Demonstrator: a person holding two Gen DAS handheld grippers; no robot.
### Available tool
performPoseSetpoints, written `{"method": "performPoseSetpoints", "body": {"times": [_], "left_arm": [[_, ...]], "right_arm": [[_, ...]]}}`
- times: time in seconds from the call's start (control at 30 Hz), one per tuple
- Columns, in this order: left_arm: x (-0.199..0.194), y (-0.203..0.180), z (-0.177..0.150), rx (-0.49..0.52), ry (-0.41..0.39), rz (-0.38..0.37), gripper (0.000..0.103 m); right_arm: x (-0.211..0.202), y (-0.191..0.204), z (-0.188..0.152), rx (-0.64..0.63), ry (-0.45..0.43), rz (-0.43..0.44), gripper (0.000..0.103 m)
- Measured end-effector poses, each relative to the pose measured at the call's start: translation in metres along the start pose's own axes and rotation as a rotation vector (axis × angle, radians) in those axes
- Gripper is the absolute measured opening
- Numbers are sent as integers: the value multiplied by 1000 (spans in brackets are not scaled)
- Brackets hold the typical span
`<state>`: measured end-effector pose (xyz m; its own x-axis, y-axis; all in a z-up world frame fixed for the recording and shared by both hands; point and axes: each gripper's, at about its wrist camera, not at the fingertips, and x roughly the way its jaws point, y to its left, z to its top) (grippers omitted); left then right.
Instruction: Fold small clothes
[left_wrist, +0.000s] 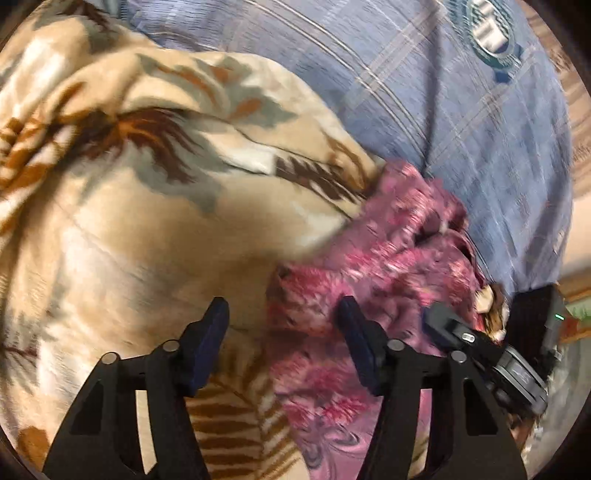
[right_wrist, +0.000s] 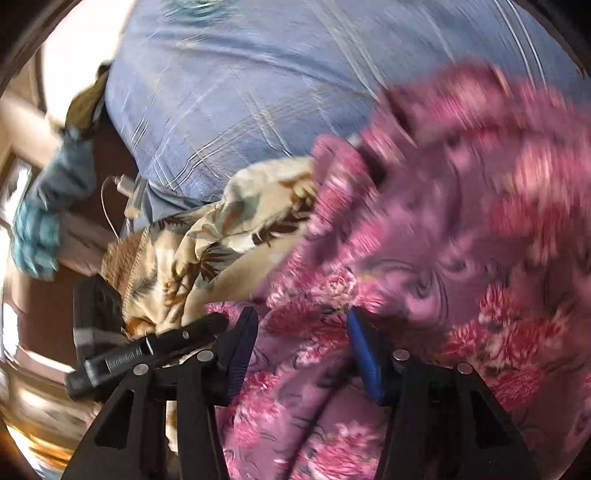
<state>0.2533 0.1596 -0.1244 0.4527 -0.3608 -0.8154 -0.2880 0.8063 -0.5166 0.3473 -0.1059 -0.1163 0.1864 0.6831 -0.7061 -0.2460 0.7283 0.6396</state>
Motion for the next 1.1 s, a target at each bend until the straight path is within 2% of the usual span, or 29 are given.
{"method": "performPoseSetpoints", "body": {"times": [0.07,0.1,0.13,0.17,0.2,0.27,0.4,0.5,0.57,0.63,0.7,0.8,0.9,0.97,1.03,1.1], "left_arm": [[-1,-7,0,14,-41,5,60],[1,-13,0,23,-54,15,53],[3,-17,-1,34,-48,5,26],[5,-22,0,58,-33,-7,12],[5,-27,-1,87,-25,-5,6],[-8,-34,0,119,-66,-17,6],[-49,-34,12,103,-160,-149,5],[-65,-52,13,196,-215,-85,5],[-72,-59,15,212,-233,-120,5],[-78,-63,17,228,-243,-146,5],[-75,-66,18,243,-209,-149,5],[-64,-72,10,274,-189,-107,5],[-52,-86,-8,328,-147,-144,5],[-37,-100,-22,366,-93,-177,5],[-25,-119,-39,440,-48,-156,5],[-13,-133,-54,499,-13,-139,5]], "right_arm": [[1,-11,-2,16,1,-17,42],[-1,-17,-5,15,-7,-39,42],[0,-22,-7,26,-9,-48,42],[5,-24,-1,35,-1,-48,42],[5,-27,-1,46,12,-43,41],[-3,-28,3,52,2,-27,45],[-31,-22,6,53,-62,57,51],[-34,-13,16,45,-56,141,52],[-37,-9,22,42,-81,184,57],[-34,-14,30,102,-83,262,61],[-28,-17,37,154,-71,283,61],[-16,-19,55,197,-45,246,61],[5,-17,69,266,40,259,61],[15,-11,72,252,73,240,61],[26,-10,71,229,135,186,61],[35,-16,68,234,200,183,61]]}}
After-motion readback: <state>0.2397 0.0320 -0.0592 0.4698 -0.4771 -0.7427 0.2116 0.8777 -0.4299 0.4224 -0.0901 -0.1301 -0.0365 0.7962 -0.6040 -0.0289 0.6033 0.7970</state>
